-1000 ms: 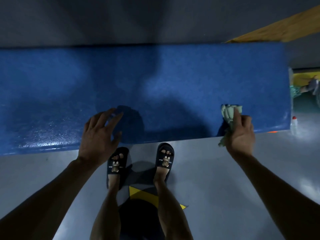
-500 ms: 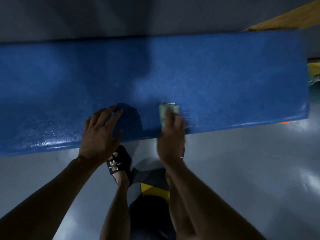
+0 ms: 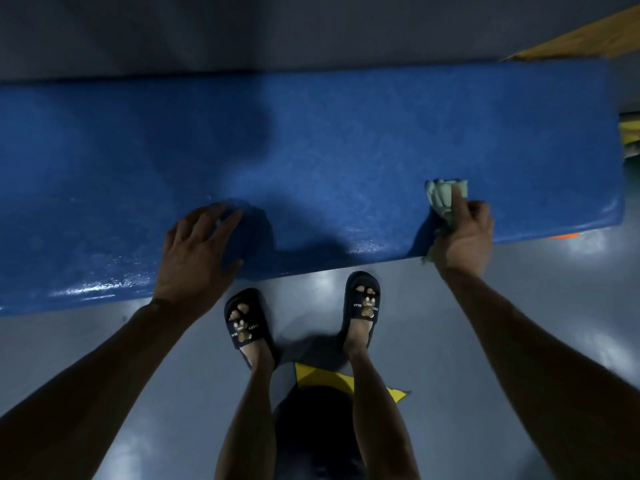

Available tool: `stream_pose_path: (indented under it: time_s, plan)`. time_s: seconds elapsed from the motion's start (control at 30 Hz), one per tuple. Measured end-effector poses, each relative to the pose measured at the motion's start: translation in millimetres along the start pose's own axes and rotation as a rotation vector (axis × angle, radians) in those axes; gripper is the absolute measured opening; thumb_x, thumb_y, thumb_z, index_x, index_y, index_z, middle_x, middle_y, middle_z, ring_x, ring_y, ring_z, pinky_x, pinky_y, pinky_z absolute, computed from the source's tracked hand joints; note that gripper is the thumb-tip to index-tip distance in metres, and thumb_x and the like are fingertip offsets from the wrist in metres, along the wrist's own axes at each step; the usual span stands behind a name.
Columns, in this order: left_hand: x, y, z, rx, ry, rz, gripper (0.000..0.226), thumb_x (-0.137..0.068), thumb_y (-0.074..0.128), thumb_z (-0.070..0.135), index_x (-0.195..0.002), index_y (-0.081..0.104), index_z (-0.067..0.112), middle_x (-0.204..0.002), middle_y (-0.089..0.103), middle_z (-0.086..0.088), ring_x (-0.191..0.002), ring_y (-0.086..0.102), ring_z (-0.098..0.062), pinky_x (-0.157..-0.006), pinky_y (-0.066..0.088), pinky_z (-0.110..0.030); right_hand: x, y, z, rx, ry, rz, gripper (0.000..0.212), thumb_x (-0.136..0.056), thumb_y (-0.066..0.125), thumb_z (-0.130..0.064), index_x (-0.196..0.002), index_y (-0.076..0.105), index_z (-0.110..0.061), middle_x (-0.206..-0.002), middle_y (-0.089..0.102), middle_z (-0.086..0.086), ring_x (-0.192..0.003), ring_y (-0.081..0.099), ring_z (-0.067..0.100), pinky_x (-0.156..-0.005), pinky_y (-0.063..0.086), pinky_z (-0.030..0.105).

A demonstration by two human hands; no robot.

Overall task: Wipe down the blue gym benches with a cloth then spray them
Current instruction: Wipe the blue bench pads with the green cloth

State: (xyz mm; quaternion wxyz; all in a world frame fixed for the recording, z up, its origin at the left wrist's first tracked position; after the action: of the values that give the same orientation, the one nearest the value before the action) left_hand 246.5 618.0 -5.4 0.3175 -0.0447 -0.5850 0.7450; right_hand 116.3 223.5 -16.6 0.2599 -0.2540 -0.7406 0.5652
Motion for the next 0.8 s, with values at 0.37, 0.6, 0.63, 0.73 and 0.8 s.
stream_pose_path:
  time_s: [0.37,0.6,0.63,0.73,0.8]
  plan:
    - [-0.4,0.9,-21.9,-0.026,-0.002,-0.061,0.089,-0.071,0.079,0.043,-0.148,0.037,0.026,-0.155,0.033,0.0,-0.135,0.031,-0.034,-0.107,0.031,-0.054,144.5,70.0,-218.2,-0.101,-0.378,-0.212,0.084,-0.069,0.059,0.004,-0.147,0.042,-0.02,-0.123,0.052,0.007,-0.098,0.048,0.027,-0.073,0.047,0.037]
    - [-4.4,-4.1,-28.4,-0.041,0.068,-0.066,0.088,-0.067,0.081,0.047,-0.145,0.042,0.029,-0.155,0.036,0.002,-0.131,0.037,-0.031,-0.111,0.028,-0.052,60.5,23.5,-77.6,0.127,-0.401,-0.08,0.071,-0.076,0.059,-0.008,-0.144,0.047,-0.026,-0.122,0.049,0.012,-0.096,0.046,0.035,-0.074,0.05,0.044]
    - [-4.4,-3.6,-29.6,-0.05,0.074,-0.067,0.088,-0.067,0.08,0.048,-0.145,0.042,0.03,-0.155,0.036,0.002,-0.13,0.037,-0.031,-0.111,0.028,-0.052,53.2,16.4,-55.5,0.067,-0.226,-0.048,0.067,-0.079,0.054,-0.011,-0.144,0.047,-0.025,-0.123,0.047,0.014,-0.1,0.045,0.036,-0.079,0.049,0.045]
    - [-4.8,-0.6,-30.7,-0.064,0.077,-0.067,0.089,-0.067,0.081,0.048,-0.145,0.043,0.029,-0.154,0.037,0.001,-0.129,0.037,-0.032,-0.111,0.028,-0.052,59.5,24.1,-42.3,-0.05,0.247,0.056,0.061,-0.089,0.052,-0.012,-0.148,0.042,-0.029,-0.129,0.042,0.017,-0.109,0.044,0.038,-0.087,0.045,0.045]
    - [-5.4,0.6,-30.9,-0.071,0.075,-0.056,0.09,-0.065,0.082,0.047,-0.144,0.044,0.028,-0.153,0.038,0.001,-0.127,0.038,-0.033,-0.11,0.029,-0.053,81.8,44.1,-80.0,-0.113,0.322,0.104,0.061,-0.092,0.05,-0.015,-0.151,0.037,-0.025,-0.132,0.043,0.02,-0.107,0.047,0.04,-0.089,0.042,0.045]
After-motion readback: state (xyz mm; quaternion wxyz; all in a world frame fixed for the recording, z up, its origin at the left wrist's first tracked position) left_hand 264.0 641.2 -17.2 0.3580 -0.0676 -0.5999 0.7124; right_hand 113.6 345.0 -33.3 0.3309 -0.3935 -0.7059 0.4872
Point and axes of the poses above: each hand's wrist, its own x-axis away from the middle knuckle, its own y-axis out of the palm, z = x × y, the point moved 7 cm from there along -x, towards the middle knuckle
